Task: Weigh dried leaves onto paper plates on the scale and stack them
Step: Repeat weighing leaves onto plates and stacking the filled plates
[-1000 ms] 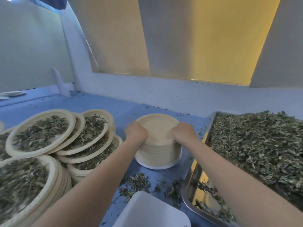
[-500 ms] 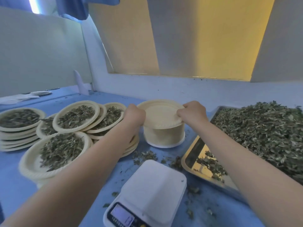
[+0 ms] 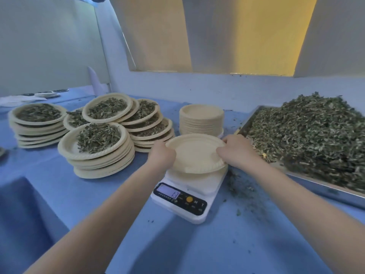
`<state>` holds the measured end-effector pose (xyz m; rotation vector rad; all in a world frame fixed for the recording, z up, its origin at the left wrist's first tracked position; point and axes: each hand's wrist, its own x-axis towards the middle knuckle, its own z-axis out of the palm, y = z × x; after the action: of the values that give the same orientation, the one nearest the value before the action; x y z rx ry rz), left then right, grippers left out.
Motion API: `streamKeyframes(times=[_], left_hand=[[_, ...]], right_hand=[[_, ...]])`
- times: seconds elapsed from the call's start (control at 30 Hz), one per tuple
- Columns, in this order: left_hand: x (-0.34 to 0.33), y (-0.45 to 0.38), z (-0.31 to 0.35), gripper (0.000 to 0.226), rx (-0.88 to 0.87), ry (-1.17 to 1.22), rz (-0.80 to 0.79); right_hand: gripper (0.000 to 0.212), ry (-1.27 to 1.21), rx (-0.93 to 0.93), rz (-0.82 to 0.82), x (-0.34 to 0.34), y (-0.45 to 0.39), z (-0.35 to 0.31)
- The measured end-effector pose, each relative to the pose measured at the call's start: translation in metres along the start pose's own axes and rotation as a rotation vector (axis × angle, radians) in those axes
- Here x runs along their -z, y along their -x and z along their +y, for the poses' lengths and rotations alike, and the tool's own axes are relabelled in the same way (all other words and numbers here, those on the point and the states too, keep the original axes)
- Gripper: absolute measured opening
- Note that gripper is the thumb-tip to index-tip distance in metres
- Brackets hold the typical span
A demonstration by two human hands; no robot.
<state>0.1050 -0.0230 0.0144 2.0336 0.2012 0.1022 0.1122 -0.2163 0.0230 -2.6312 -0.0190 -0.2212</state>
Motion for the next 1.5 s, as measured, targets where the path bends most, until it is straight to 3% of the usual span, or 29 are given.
streamKeyframes(times=[0.13, 0.23, 0.33, 0.4, 0.5, 0.6, 0.7, 0.77, 1.0, 1.13, 1.4, 1.43, 1.5], left_hand=[[-0.008, 0.003, -0.009, 0.034, 0.027, -0.008, 0.018], [-0.009, 0.000, -0.010, 0.014, 0.043, 0.020, 0.042], [-0.005, -0.003, -0.011, 0.025, 0.051, 0.060, 0.047], [-0.001, -0.004, -0.008, 0.015, 0.037, 0.098, 0.072], [0.003, -0.009, -0.010, 0.021, 0.002, 0.156, 0.091], [0.001, -0.008, -0.022, 0.050, 0.002, 0.254, 0.114], [0.001, -0.006, -0.038, 0.039, -0.098, 0.260, 0.246], [0.003, -0.004, -0.043, 0.033, -0.082, 0.338, 0.243], [0.009, 0.001, -0.053, 0.039, -0.059, 0.369, 0.075], [0.009, 0.001, -0.055, 0.035, -0.067, 0.357, 0.061], [0.004, 0.006, -0.053, 0.026, -0.280, 0.194, 0.183], [0.003, 0.006, -0.052, 0.026, -0.280, 0.196, 0.174], [0.001, 0.007, -0.052, 0.027, -0.267, 0.199, 0.138]], right_hand=[[0.008, 0.110, 0.018, 0.008, -0.009, 0.007, 0.009], [0.019, 0.122, -0.030, -0.047, -0.014, 0.007, 0.014], [0.041, 0.023, -0.018, -0.019, -0.013, 0.007, 0.014], [0.054, -0.051, 0.009, 0.011, -0.010, 0.007, 0.011], [0.049, -0.146, 0.042, 0.055, -0.008, 0.003, 0.005], [0.039, -0.257, 0.039, 0.080, -0.010, 0.000, 0.000], [0.051, -0.309, 0.009, 0.138, -0.014, -0.001, -0.004], [0.055, -0.314, 0.001, 0.156, -0.016, -0.001, -0.006], [0.064, -0.273, 0.006, 0.099, -0.021, 0.003, -0.006], [0.051, -0.298, 0.004, 0.074, -0.022, 0.002, -0.001], [0.039, -0.360, 0.027, -0.008, -0.014, 0.004, 0.001], [0.044, -0.354, 0.031, -0.041, -0.011, 0.005, 0.001], [0.075, -0.303, 0.074, -0.197, -0.003, 0.010, 0.002]])
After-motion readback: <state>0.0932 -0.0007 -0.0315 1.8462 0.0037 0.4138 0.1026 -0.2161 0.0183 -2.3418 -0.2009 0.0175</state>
